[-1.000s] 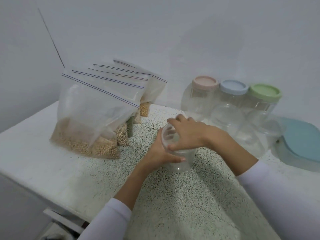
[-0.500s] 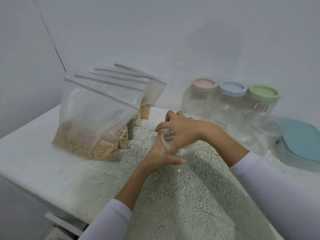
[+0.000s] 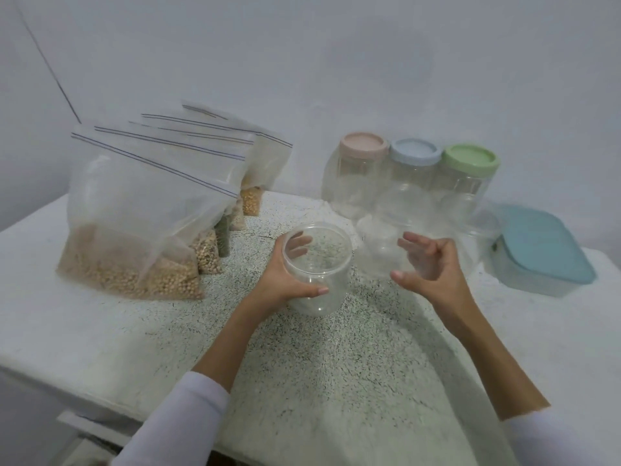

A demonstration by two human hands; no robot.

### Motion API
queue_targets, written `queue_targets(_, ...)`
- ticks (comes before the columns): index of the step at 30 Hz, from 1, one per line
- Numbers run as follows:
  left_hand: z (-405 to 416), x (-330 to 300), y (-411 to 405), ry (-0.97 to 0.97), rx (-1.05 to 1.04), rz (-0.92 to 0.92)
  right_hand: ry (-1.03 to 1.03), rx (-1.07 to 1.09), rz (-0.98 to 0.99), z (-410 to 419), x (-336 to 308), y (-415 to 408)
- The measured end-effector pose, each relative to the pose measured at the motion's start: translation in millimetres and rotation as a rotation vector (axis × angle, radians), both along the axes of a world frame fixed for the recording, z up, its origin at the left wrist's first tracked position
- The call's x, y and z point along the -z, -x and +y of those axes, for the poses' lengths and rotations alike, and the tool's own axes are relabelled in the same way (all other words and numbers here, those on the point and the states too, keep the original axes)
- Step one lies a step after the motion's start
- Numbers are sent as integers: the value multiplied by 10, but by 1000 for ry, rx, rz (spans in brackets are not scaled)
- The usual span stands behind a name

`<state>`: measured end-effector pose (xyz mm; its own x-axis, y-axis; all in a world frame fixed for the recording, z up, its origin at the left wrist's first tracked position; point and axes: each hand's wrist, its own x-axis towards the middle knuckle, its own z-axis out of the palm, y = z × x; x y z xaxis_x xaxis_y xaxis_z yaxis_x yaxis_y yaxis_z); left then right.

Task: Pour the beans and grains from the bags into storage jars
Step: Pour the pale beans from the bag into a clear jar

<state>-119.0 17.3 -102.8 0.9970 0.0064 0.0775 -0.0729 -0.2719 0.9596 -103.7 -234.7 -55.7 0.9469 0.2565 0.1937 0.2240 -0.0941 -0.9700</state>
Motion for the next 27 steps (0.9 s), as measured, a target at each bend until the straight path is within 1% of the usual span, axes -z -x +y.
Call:
queue_targets(2,-14,-9,18,3,2,1,161,-4,69,-12,195,90)
queue_targets(6,-7,6,42,11,27,23,276,-16,161,13,478,159)
queue_targets(7,-9,-3,49,14,33,37,375,-40,133,-14,486,132)
queue_targets(9,-7,-12,37,9,35,64,689,-99,-25,-79,489,47)
queue_targets(10,-4,-13,28,14,29,76,803,-126,-93,-97,495,12)
queue_targets(11,-7,-23,35,12,27,82,872,-146,-125,-96,481,1)
queue_targets(13,-9,-13,98,3,36,58,948,-179,-126,-82,432,3)
queue_targets(15,24,-25,174,-13,37,52,963,-224,-103,-72,242,31)
queue_targets(17,109,-35,202,-57,37,48,892,-253,-82,-76,-44,6)
queue_targets(18,173,-86,223,-30,-3,56,875,-254,-116,-52,-205,-26)
queue_targets(20,381,-194,191,178,-186,94,856,-186,-274,75,-517,-97)
queue_targets(21,475,-296,179,213,-276,82,819,-147,-343,198,-655,-140)
queue_targets(23,640,-503,239,146,-333,-42,729,-134,-417,537,-872,-217)
queue_targets(27,1092,-810,285,147,-511,-186,709,-299,-458,1469,-1051,-383)
